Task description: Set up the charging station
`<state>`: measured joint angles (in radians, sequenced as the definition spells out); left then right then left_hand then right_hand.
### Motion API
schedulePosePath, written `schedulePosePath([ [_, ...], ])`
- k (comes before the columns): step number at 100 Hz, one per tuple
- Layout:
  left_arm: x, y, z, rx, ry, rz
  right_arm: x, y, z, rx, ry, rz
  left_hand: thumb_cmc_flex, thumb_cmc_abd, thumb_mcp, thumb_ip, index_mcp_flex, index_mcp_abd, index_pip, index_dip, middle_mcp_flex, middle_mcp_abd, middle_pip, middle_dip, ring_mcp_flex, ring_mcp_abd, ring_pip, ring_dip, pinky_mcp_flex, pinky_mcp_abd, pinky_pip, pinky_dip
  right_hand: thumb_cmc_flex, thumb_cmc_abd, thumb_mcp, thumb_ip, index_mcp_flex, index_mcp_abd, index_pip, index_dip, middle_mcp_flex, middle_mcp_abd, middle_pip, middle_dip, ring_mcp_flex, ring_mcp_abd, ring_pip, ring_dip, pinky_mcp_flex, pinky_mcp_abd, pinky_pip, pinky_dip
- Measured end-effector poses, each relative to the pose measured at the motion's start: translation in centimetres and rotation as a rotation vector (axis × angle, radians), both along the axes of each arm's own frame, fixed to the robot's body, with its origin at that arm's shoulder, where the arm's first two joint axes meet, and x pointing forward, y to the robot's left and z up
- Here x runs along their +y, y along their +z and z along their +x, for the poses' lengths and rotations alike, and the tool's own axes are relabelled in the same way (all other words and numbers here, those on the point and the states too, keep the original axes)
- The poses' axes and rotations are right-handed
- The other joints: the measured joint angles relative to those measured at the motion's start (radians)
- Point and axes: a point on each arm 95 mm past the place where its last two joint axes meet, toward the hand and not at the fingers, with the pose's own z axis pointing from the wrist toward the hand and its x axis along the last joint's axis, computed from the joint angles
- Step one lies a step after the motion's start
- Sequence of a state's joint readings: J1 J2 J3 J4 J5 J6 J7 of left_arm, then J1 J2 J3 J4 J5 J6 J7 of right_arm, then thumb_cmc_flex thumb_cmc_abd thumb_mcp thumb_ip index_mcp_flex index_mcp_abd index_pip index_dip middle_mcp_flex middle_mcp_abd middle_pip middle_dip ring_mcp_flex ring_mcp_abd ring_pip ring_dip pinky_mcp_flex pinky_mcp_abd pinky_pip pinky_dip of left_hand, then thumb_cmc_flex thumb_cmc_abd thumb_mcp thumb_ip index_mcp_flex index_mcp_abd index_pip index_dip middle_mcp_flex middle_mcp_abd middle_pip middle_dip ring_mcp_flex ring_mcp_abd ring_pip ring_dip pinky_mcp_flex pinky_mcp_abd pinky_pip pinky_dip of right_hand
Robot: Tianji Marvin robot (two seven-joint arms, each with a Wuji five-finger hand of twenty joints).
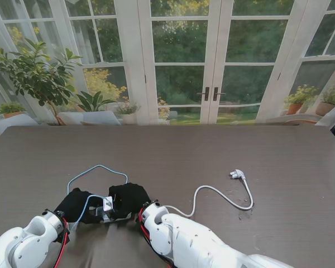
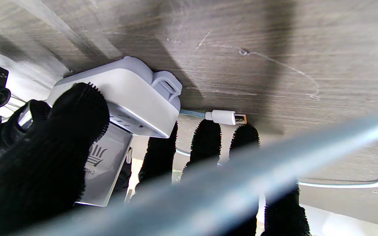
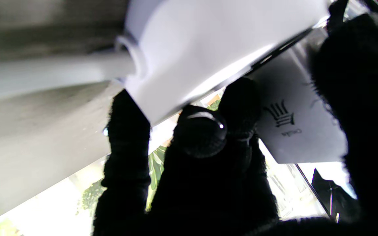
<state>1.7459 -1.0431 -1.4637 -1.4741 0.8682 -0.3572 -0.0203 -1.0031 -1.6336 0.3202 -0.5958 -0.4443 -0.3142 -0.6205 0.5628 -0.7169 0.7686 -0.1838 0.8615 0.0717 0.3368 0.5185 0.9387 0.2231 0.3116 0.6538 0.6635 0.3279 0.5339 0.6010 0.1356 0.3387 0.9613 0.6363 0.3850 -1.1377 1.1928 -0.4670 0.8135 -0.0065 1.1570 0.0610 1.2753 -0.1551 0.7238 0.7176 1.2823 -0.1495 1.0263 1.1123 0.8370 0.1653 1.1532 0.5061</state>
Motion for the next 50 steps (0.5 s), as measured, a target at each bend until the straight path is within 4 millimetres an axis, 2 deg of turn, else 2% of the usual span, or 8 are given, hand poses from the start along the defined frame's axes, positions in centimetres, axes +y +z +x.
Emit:
schedulePosePath([
  [14,0.00,0.02,0.03,0.001,-0.001,0.000,-0.11,0.22,-0.08,-0.010,0.007,-0.019,0.001,0.000,-0.003,-0.011,0.004,0.000,0.002,0.000,0.001,0.000,0.001,0.001,0.002,0.000,0.000,0.000,0.000,0.000,0.000,0.000,-0.003,0.006,0.009,0.000,-0.020,0.000,0.000,0.000,-0.013,-0.002,-0.021,0.000,0.006,-0.001,-0.070,0.000,-0.087,0.016,-0.010,0.000],
  [22,0.01,0.04,0.06,0.003,-0.002,0.001,-0.34,0.45,0.01,0.000,0.023,-0.037,0.001,0.000,-0.011,-0.011,0.010,0.000,0.003,0.000,0.002,0.000,0.001,0.001,0.003,0.000,0.000,0.001,0.000,0.000,0.001,0.000,-0.017,0.028,0.038,0.006,-0.052,0.000,0.000,0.024,-0.074,-0.013,-0.021,-0.042,-0.011,-0.026,-0.161,0.001,-0.162,0.035,-0.052,0.000],
  [25,0.00,0.05,0.08,0.003,-0.002,0.001,-0.48,0.44,0.07,0.002,0.025,-0.040,0.002,0.000,-0.011,-0.011,0.011,0.000,0.003,0.000,0.003,0.000,0.001,0.001,0.004,0.000,0.000,0.001,0.000,0.000,0.001,0.000,-0.035,0.049,0.042,0.039,-0.071,-0.006,0.000,0.057,-0.112,-0.020,-0.031,-0.070,-0.033,-0.051,-0.196,0.001,-0.188,0.043,-0.064,0.000],
  [32,0.00,0.07,0.12,0.004,-0.003,0.002,-0.67,0.34,0.12,0.004,0.026,-0.042,0.002,0.000,-0.011,-0.011,0.013,0.002,0.003,0.000,0.003,0.000,0.001,0.001,0.006,0.000,0.000,0.001,0.000,0.000,0.001,0.000,-0.068,0.071,0.044,0.150,-0.113,-0.016,-0.001,0.182,-0.156,-0.039,-0.020,-0.090,-0.072,-0.078,-0.224,0.024,-0.235,0.058,-0.083,0.008],
  [43,-0.01,0.09,0.19,0.005,-0.005,0.004,-0.81,0.18,0.09,0.005,0.027,-0.041,0.002,0.000,-0.012,-0.011,0.016,0.008,0.003,0.001,0.012,0.000,0.001,0.001,0.008,0.000,0.006,0.001,0.000,0.000,0.001,0.000,-0.089,0.105,0.050,0.197,-0.202,-0.021,-0.001,0.228,-0.242,-0.056,0.005,-0.101,-0.144,-0.107,-0.276,0.206,-0.294,0.063,-0.098,0.011],
  [44,-0.01,0.10,0.20,0.005,-0.005,0.004,-0.82,0.16,0.09,0.005,0.027,-0.042,0.002,0.000,-0.012,-0.011,0.016,0.008,0.005,0.001,0.014,0.000,0.001,0.001,0.008,0.000,0.007,0.001,0.000,0.000,0.001,0.000,-0.090,0.106,0.050,0.198,-0.212,-0.021,-0.001,0.229,-0.253,-0.056,0.008,-0.101,-0.152,-0.106,-0.286,0.247,-0.300,0.063,-0.098,0.011],
  [47,0.00,0.10,0.21,0.006,-0.006,0.005,-0.89,0.10,0.09,0.006,0.026,-0.043,0.002,0.000,-0.012,-0.011,0.016,0.009,0.007,0.001,0.014,0.000,0.001,0.001,0.009,0.000,0.008,0.003,0.000,0.000,0.001,0.000,-0.097,0.108,0.058,0.209,-0.239,-0.021,-0.001,0.230,-0.284,-0.065,0.027,-0.101,-0.173,-0.091,-0.337,0.473,-0.312,0.064,-0.099,0.011],
  [50,0.00,0.11,0.23,0.006,-0.006,0.005,-0.97,0.04,0.08,0.008,0.025,-0.044,0.002,0.000,-0.012,-0.011,0.017,0.010,0.008,0.001,0.014,0.000,0.001,0.001,0.009,0.000,0.008,0.005,0.000,0.000,0.001,0.000,-0.099,0.108,0.061,0.220,-0.265,-0.019,-0.001,0.231,-0.309,-0.069,0.037,-0.101,-0.193,-0.092,-0.349,0.508,-0.322,0.065,-0.108,0.011],
])
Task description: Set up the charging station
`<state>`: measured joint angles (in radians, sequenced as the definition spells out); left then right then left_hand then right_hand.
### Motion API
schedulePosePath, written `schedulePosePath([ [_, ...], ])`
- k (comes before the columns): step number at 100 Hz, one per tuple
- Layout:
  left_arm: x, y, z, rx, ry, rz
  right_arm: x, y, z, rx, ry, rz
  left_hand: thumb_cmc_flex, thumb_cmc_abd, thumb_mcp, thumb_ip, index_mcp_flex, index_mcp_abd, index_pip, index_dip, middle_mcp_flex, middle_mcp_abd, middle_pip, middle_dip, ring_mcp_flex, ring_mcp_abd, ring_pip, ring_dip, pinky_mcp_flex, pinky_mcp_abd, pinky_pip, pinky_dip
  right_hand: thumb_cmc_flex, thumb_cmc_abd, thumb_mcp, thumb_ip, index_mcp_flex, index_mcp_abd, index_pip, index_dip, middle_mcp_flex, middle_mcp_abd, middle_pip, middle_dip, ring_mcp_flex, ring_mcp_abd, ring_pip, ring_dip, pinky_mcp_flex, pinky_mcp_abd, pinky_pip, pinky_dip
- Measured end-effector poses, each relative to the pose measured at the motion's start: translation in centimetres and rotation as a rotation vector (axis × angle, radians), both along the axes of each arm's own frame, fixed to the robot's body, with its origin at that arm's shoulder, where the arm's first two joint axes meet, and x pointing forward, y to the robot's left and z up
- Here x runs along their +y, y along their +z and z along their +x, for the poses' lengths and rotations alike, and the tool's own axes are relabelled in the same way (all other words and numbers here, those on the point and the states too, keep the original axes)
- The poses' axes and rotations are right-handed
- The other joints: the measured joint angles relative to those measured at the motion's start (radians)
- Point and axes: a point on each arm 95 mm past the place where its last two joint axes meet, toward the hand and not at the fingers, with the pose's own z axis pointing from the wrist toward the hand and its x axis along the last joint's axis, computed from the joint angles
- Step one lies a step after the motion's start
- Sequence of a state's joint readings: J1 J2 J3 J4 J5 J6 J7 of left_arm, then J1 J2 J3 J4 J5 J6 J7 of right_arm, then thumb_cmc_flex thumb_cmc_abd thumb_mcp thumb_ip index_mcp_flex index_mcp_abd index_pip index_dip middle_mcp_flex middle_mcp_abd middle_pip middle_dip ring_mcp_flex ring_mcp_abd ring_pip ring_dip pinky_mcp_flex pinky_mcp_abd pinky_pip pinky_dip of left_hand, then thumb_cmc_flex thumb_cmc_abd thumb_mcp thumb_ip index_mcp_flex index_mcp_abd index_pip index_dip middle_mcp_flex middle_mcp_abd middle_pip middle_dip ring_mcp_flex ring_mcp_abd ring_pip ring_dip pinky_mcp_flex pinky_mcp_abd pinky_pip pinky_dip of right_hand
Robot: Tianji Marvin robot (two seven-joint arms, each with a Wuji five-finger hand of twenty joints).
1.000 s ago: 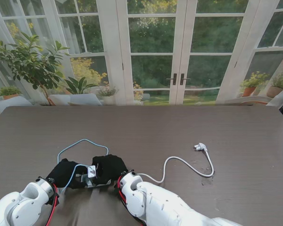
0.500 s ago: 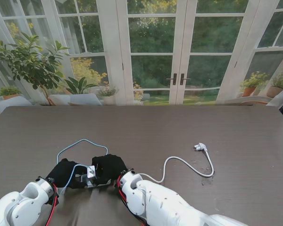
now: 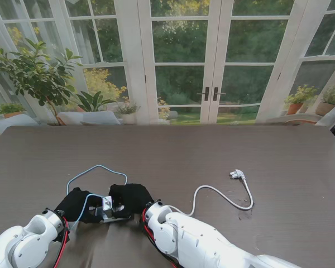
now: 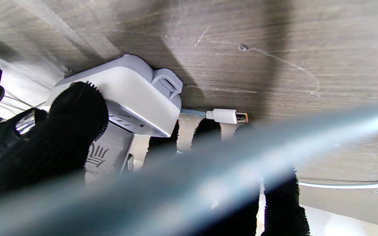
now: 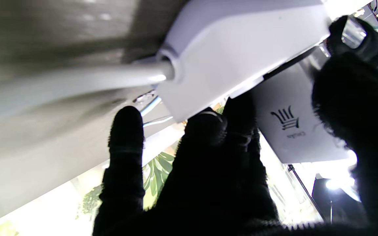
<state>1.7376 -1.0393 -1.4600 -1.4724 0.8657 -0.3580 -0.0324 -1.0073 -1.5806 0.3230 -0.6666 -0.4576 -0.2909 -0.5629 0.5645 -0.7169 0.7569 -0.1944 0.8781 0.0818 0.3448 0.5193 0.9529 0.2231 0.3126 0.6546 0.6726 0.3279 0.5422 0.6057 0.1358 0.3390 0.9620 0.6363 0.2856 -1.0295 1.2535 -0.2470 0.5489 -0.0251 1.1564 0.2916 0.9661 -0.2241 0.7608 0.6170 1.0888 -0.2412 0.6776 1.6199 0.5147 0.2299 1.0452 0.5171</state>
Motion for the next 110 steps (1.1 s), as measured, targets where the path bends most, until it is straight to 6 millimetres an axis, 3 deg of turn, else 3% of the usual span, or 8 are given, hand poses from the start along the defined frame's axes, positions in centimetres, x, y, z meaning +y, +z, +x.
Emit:
schedulePosePath([
  [20,0.0,0.0,0.1,0.002,-0.002,0.002,-0.5,0.0,-0.4,0.010,-0.008,-0.001,0.000,0.000,-0.001,0.000,0.000,0.003,0.007,0.000,0.000,0.000,0.000,0.000,0.000,0.000,0.001,0.008,0.000,0.000,0.000,0.000,-0.026,0.011,0.001,0.011,-0.118,0.035,0.000,-0.020,-0.109,0.069,-0.048,-0.116,-0.098,0.001,-0.017,0.026,-0.045,0.005,-0.015,0.008],
  [29,-0.1,0.1,0.1,0.004,-0.001,0.003,-0.6,0.1,-0.6,0.010,-0.009,-0.008,0.000,0.000,-0.001,0.000,0.000,0.005,0.007,0.000,0.000,0.000,0.000,0.000,0.000,0.000,0.001,0.008,0.000,0.000,0.000,0.000,-0.043,0.030,-0.001,0.013,-0.120,0.070,0.000,-0.018,-0.205,0.199,-0.115,-0.140,-0.139,0.001,-0.020,0.026,-0.066,0.006,-0.032,0.008],
  [36,-0.1,0.1,0.1,0.005,-0.001,0.002,-0.7,0.2,-0.6,0.014,-0.011,-0.012,0.002,0.000,-0.001,0.000,0.000,0.006,0.007,0.001,0.000,0.000,0.000,0.000,0.000,0.002,0.001,0.008,0.000,0.000,0.000,0.000,-0.070,0.052,-0.001,0.013,-0.122,0.070,0.001,-0.017,-0.264,0.237,-0.149,-0.147,-0.166,0.001,-0.046,0.026,-0.080,0.006,-0.039,0.008],
  [58,-0.1,0.1,0.1,0.007,-0.003,0.001,-1.4,0.7,-0.5,0.029,-0.026,-0.026,0.006,0.000,-0.001,0.000,0.000,0.011,0.008,0.001,0.009,0.000,0.000,0.000,0.000,0.015,0.005,0.018,0.000,0.000,0.000,0.000,-0.109,0.106,-0.040,0.012,-0.185,0.068,0.001,-0.024,-0.335,0.259,-0.164,-0.190,-0.230,0.046,-0.127,0.024,-0.112,0.007,-0.074,0.020],
  [62,-0.2,0.1,0.2,0.007,-0.004,0.001,-1.5,0.7,-0.4,0.030,-0.032,-0.030,0.007,0.000,-0.001,0.000,0.000,0.012,0.008,0.001,0.009,0.000,0.000,0.000,0.000,0.018,0.007,0.019,0.000,0.000,0.000,0.000,-0.109,0.116,-0.042,0.012,-0.202,0.064,0.002,-0.033,-0.351,0.260,-0.168,-0.190,-0.251,0.266,-0.168,-0.047,-0.119,0.007,-0.083,0.024],
  [69,-0.2,0.1,0.2,0.007,-0.004,0.000,-1.9,0.6,-0.3,0.046,-0.036,-0.054,0.007,0.000,-0.001,0.000,0.000,0.013,0.008,0.001,0.009,0.000,0.000,0.000,0.000,0.022,0.009,0.019,0.000,0.000,0.000,0.000,-0.120,0.125,-0.052,0.012,-0.230,0.055,0.001,-0.041,-0.369,0.271,-0.171,-0.199,-0.252,0.379,-0.180,-0.126,-0.148,-0.011,-0.093,0.044],
  [99,-0.2,0.1,0.2,0.010,-0.004,0.002,-3.5,1.3,0.5,0.034,-0.080,-0.079,0.008,0.000,-0.001,0.000,0.000,0.014,0.008,0.001,0.009,0.000,0.000,0.000,0.000,0.023,0.009,0.019,0.000,0.000,0.000,0.000,-0.122,0.188,-0.089,0.013,-0.310,-0.031,0.001,-0.065,-0.383,0.269,-0.175,-0.206,-0.253,0.415,-0.183,-0.135,-0.129,0.011,-0.095,0.055],
  [110,-0.3,0.1,0.2,0.012,-0.006,0.002,-4.0,1.7,0.6,0.017,-0.090,-0.090,0.008,0.000,-0.001,0.000,0.000,0.016,0.008,0.001,0.009,0.000,0.000,0.000,0.000,0.031,0.011,0.020,0.000,0.000,0.000,0.000,-0.113,0.210,-0.106,0.025,-0.223,-0.101,0.002,-0.075,-0.382,0.269,-0.150,-0.206,-0.252,0.425,-0.166,-0.135,-0.101,0.017,-0.095,0.085],
])
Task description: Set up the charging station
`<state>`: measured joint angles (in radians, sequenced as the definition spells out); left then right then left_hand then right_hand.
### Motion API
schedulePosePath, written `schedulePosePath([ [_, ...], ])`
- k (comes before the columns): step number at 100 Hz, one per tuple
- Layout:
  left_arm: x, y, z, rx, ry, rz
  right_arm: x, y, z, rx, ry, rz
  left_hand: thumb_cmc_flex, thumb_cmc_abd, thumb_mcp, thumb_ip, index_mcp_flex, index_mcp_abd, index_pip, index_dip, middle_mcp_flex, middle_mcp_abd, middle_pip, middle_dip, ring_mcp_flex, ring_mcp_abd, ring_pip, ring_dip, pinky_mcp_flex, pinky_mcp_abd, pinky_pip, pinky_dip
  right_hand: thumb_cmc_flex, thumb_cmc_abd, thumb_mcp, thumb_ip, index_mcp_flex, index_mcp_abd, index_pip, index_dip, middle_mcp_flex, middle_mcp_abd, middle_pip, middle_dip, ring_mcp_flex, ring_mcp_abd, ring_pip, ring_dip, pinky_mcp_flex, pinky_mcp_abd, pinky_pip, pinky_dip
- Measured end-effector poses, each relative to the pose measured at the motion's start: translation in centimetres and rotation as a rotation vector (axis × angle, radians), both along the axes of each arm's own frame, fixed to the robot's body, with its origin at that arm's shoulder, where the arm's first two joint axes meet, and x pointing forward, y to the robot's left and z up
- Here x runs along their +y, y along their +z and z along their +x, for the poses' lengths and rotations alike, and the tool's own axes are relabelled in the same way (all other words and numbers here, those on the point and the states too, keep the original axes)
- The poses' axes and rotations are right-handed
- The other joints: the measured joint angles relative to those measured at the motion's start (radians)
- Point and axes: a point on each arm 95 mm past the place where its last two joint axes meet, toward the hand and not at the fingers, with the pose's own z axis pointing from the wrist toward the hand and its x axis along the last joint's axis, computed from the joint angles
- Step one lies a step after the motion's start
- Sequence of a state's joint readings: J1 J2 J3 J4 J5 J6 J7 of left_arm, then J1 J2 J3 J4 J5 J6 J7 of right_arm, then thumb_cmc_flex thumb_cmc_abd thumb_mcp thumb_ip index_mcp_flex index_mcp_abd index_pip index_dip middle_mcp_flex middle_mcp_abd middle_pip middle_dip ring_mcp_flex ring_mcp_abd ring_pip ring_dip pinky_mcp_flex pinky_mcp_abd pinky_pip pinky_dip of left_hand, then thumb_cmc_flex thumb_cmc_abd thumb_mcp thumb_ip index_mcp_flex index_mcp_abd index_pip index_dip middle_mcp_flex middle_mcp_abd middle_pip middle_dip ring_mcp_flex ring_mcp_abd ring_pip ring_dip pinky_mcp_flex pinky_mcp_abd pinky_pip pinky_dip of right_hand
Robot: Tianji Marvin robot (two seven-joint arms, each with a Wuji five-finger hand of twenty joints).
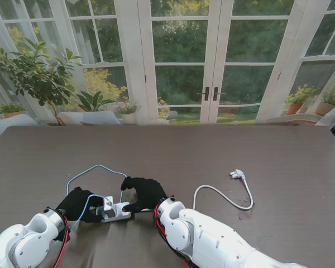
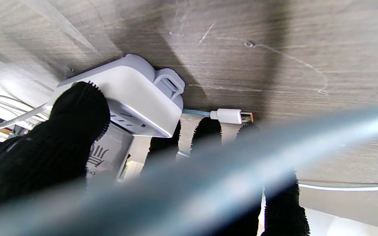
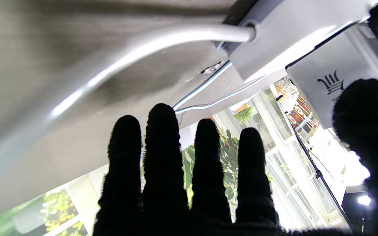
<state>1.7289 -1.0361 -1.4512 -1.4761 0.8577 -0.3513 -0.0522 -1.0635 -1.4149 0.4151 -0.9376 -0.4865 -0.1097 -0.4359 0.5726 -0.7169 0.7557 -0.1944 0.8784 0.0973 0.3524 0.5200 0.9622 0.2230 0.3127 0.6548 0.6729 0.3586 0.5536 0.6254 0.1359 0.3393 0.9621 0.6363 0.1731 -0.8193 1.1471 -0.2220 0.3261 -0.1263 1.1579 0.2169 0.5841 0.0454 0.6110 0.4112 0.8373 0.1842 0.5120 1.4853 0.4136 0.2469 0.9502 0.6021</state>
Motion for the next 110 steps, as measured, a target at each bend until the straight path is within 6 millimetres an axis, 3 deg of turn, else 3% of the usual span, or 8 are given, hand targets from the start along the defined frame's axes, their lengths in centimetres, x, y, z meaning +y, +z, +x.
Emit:
schedulePosePath([
  [17,0.0,0.0,0.1,0.003,-0.001,-0.001,-0.5,0.4,-0.2,-0.062,0.013,-0.039,0.002,0.000,-0.002,0.000,0.000,0.001,0.000,0.000,0.000,0.000,0.000,0.000,0.000,0.006,0.002,0.000,0.000,0.000,0.000,0.000,0.070,0.028,0.042,0.039,0.180,-0.095,0.000,0.034,0.038,0.000,0.115,0.126,0.054,-0.002,0.169,0.000,0.056,0.001,0.077,0.039],
  [30,0.0,0.0,0.1,0.003,-0.001,-0.001,-0.9,0.6,-0.5,-0.085,0.025,-0.063,0.003,0.000,-0.002,0.000,0.000,0.001,0.000,0.000,0.000,0.000,0.000,0.000,0.000,0.006,0.002,0.001,0.000,0.000,0.000,0.000,0.135,0.029,0.156,0.080,0.236,-0.130,0.000,0.036,0.066,-0.001,0.239,0.293,0.077,-0.024,0.359,0.000,0.086,0.002,0.145,0.050],
  [39,0.0,0.0,0.1,0.003,-0.002,0.000,-1.0,0.5,-0.7,-0.096,0.036,-0.083,0.003,0.000,-0.002,0.000,0.000,0.001,0.000,0.000,0.000,0.000,0.000,0.000,0.000,0.006,0.002,0.001,0.000,0.000,0.000,0.000,0.184,0.030,0.219,0.081,0.238,-0.143,0.000,0.036,0.089,-0.006,0.306,0.410,0.130,-0.048,0.473,0.000,0.101,0.002,0.179,0.053],
  [48,0.0,0.0,0.1,0.003,-0.002,0.000,-1.0,0.3,-1.0,-0.091,0.050,-0.098,0.003,0.000,-0.002,0.000,0.000,0.001,0.000,0.000,0.000,0.000,0.000,0.000,0.000,0.007,0.002,0.001,0.000,0.000,0.000,0.000,0.273,-0.023,0.266,-0.023,0.244,-0.146,0.000,0.036,0.123,-0.009,0.358,0.539,0.141,-0.064,0.556,0.000,0.113,0.002,0.206,0.059],
  [56,0.0,0.0,0.1,0.004,-0.003,0.001,-0.9,0.1,-1.4,-0.083,0.067,-0.113,0.003,0.000,-0.002,0.000,0.000,0.001,0.001,0.000,0.001,0.000,0.000,0.000,0.000,0.008,0.004,0.001,0.000,0.000,0.000,0.000,0.342,-0.104,0.291,-0.107,0.244,-0.157,0.000,0.036,0.150,-0.011,0.393,0.606,0.176,-0.077,0.615,0.000,0.127,0.002,0.221,0.064],
  [61,-0.1,0.0,0.1,0.004,-0.003,0.001,-0.7,0.0,-1.6,-0.085,0.076,-0.123,0.003,0.000,-0.002,0.000,0.000,0.001,0.001,0.000,0.001,0.000,0.001,0.000,0.000,0.009,0.005,0.001,0.001,0.000,0.000,0.000,0.379,-0.119,0.293,-0.126,0.244,-0.158,0.000,0.036,0.172,-0.015,0.416,0.631,0.193,-0.081,0.628,0.000,0.135,0.002,0.229,0.065],
  [81,-0.1,0.0,0.1,0.004,-0.003,-0.001,-0.2,-0.3,-2.0,-0.091,0.092,-0.140,0.008,0.000,-0.011,0.000,0.000,0.002,0.003,0.000,0.001,0.000,0.002,0.000,0.000,0.011,0.007,0.001,0.002,0.000,0.000,0.000,0.477,-0.128,0.299,-0.127,0.226,-0.158,0.000,0.025,0.208,-0.019,0.440,0.659,0.200,-0.082,0.650,0.000,0.151,0.002,0.244,0.066],
  [110,0.0,0.1,0.1,0.005,-0.003,-0.001,0.3,-0.2,-2.3,-0.109,0.097,-0.179,0.010,0.000,-0.012,0.000,0.000,0.002,0.003,0.000,0.001,0.000,0.009,0.000,0.000,0.011,0.007,0.001,0.002,0.000,0.000,0.000,0.512,-0.168,0.300,-0.109,0.162,-0.159,0.000,0.000,0.243,-0.022,0.450,0.668,0.240,-0.077,0.675,0.000,0.176,0.002,0.261,0.067],
])
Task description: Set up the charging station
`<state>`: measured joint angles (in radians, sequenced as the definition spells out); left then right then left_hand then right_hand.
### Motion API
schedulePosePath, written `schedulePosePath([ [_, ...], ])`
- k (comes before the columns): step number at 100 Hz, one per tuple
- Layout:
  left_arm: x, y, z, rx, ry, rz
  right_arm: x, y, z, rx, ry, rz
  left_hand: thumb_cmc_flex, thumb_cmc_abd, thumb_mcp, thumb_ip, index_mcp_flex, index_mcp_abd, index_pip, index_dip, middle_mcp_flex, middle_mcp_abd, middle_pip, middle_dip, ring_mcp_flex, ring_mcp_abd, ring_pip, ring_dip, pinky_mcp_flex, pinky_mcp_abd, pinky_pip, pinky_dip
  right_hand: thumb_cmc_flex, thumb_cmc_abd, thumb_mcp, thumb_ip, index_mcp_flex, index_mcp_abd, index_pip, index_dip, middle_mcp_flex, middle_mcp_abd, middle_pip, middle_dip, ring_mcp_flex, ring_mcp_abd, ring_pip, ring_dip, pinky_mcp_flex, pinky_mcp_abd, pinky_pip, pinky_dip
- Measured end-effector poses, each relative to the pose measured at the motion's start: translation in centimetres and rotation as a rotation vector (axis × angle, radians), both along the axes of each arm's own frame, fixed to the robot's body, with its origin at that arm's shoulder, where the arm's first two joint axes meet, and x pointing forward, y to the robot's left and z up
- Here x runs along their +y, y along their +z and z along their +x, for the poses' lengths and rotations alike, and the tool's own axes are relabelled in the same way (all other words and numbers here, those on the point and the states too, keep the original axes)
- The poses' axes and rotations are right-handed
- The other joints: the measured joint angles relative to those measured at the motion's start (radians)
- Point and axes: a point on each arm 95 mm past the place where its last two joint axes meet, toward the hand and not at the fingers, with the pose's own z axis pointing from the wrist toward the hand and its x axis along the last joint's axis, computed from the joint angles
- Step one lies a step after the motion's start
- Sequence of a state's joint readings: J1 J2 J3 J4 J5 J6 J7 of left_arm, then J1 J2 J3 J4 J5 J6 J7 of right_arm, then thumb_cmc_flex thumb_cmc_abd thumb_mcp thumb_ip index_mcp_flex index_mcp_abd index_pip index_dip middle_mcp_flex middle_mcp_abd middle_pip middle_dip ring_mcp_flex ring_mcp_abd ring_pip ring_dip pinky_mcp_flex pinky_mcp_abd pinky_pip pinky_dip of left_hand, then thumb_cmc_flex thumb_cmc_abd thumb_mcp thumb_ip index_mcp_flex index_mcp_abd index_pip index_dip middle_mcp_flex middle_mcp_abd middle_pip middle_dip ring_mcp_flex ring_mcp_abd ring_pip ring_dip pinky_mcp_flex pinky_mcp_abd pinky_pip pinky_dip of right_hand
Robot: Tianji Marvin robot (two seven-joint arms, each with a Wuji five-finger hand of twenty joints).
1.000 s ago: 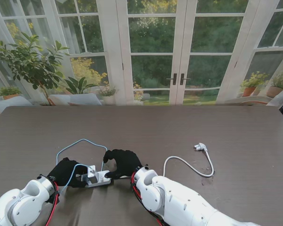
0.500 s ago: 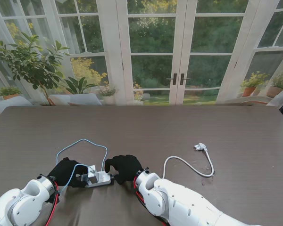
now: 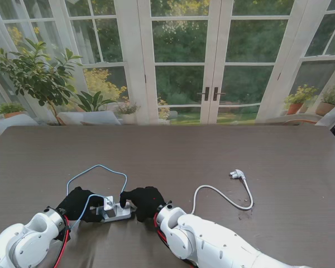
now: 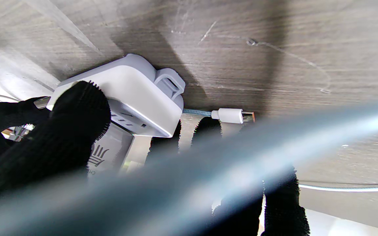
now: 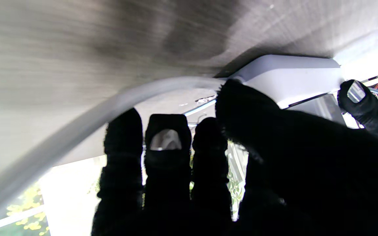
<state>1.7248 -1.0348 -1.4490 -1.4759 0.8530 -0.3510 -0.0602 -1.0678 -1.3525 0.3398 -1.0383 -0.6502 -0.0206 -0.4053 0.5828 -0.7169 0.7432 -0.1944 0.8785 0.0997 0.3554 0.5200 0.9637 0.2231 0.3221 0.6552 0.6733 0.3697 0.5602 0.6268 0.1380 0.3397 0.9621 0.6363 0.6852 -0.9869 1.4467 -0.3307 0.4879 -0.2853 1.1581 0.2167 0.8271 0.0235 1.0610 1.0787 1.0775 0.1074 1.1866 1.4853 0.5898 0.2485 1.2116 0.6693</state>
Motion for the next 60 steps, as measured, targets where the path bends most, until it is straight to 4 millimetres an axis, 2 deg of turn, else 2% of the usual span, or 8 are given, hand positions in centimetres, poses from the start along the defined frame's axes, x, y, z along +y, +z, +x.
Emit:
schedulePosePath([
  [37,0.0,0.0,0.0,0.001,0.000,-0.002,0.7,0.4,-0.3,-0.032,0.024,-0.057,0.001,0.000,-0.001,0.000,0.000,0.001,0.000,0.000,0.000,0.000,0.000,0.009,0.000,0.000,-0.001,0.000,0.000,0.000,0.000,0.000,-0.004,0.000,0.000,0.007,-0.014,-0.027,0.000,-0.003,0.021,-0.002,0.000,0.001,0.011,0.000,0.012,0.000,0.013,0.000,0.010,0.000],
  [60,0.0,0.0,0.0,0.001,0.001,-0.003,1.0,0.9,-0.3,-0.065,0.038,-0.106,0.001,0.000,-0.004,0.000,0.000,0.001,0.000,0.000,0.000,0.000,0.000,0.009,0.000,0.000,-0.003,0.000,0.000,0.000,0.000,0.000,-0.056,-0.002,0.000,0.018,-0.015,-0.028,0.002,-0.006,0.022,-0.003,0.000,0.009,0.011,-0.006,0.012,0.000,0.014,0.000,0.022,0.000],
])
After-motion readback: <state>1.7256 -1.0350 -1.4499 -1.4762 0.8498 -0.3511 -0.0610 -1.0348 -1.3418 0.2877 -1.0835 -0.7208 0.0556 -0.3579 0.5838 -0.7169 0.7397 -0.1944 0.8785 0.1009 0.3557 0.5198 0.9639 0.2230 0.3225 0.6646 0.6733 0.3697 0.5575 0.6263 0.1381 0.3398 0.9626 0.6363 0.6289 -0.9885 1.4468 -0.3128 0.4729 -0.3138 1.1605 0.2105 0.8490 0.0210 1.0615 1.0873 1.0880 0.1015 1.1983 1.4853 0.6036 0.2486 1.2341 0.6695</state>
